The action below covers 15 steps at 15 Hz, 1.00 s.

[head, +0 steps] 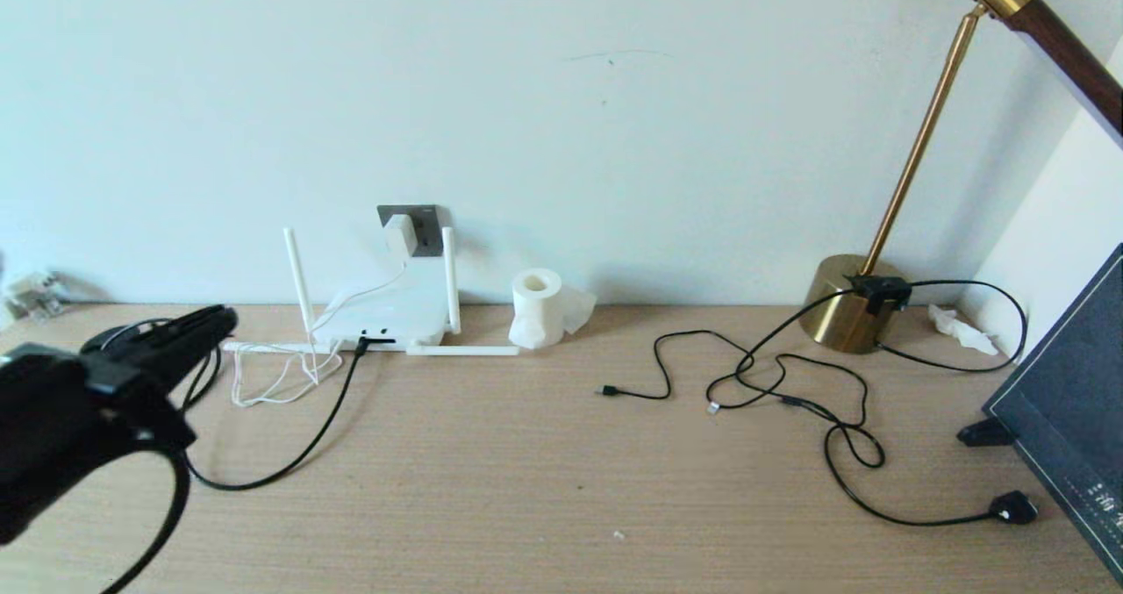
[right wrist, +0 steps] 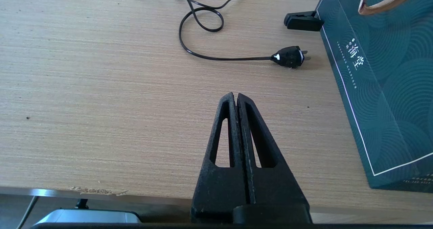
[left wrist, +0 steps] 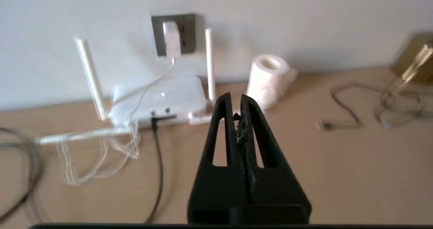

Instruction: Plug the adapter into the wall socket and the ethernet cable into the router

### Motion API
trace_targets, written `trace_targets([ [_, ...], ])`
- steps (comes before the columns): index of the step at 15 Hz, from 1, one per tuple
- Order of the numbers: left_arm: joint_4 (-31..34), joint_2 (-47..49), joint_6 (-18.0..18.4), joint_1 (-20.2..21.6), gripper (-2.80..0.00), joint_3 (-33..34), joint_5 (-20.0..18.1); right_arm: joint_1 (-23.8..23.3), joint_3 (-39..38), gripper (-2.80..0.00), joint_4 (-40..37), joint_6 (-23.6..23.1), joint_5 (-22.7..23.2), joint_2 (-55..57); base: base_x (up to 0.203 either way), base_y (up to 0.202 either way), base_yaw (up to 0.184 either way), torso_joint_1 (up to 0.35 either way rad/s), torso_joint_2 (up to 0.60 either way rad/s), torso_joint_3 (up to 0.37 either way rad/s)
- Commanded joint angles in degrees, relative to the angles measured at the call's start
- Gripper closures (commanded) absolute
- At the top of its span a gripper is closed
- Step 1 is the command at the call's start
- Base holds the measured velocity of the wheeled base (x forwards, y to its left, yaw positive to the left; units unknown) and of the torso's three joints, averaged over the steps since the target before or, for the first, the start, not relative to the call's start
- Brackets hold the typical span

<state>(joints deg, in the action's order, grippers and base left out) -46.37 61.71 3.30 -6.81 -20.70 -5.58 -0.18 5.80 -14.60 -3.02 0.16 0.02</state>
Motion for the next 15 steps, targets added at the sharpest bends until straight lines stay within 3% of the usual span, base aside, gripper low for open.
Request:
trace_targets([
  [1,20.3,-24.8,1.3,-0.2,0.0,4.0,0.0,0.0,0.0,0.0,-0.1,-0.1,0.0,0.1,0.0,0.0,0.0,0.0,0.0,0.0],
  [4,50.2,-42.6,0.6,-0.4,0.0,11.9,1.7,0.0,0.0,0.0,-0.1,0.1,0.0,0.1,0.0,0.0,0.0,0.0,0.0,0.0],
  [5,55.8,-44.8,-1.7,-0.5,0.0,14.0,5.1,0.0,0.0,0.0,-0.1,0.3,0.0,0.1,0.0,0.0,0.0,0.0,0.0,0.0],
  [6,57.2,-45.4,-5.2,-0.5,0.0,15.4,8.8,0.0,0.0,0.0,-0.1,0.7,0.0,0.1,0.0,0.0,0.0,0.0,0.0,0.0],
  [8,56.5,-45.3,-5.5,0.6,0.0,15.7,9.0,0.0,0.0,0.0,-0.1,0.8,0.0,0.1,0.0,0.0,0.0,0.0,0.0,0.0],
  [11,58.1,-48.3,-0.9,5.9,0.0,15.6,7.2,0.0,0.0,0.0,-0.1,0.9,-0.1,0.1,0.0,0.0,0.0,0.0,0.0,0.0],
  [15,58.7,-62.3,4.5,6.8,0.0,15.7,2.6,0.0,0.0,0.0,-0.1,1.4,-0.1,0.1,0.0,0.0,0.0,0.0,0.0,0.0],
])
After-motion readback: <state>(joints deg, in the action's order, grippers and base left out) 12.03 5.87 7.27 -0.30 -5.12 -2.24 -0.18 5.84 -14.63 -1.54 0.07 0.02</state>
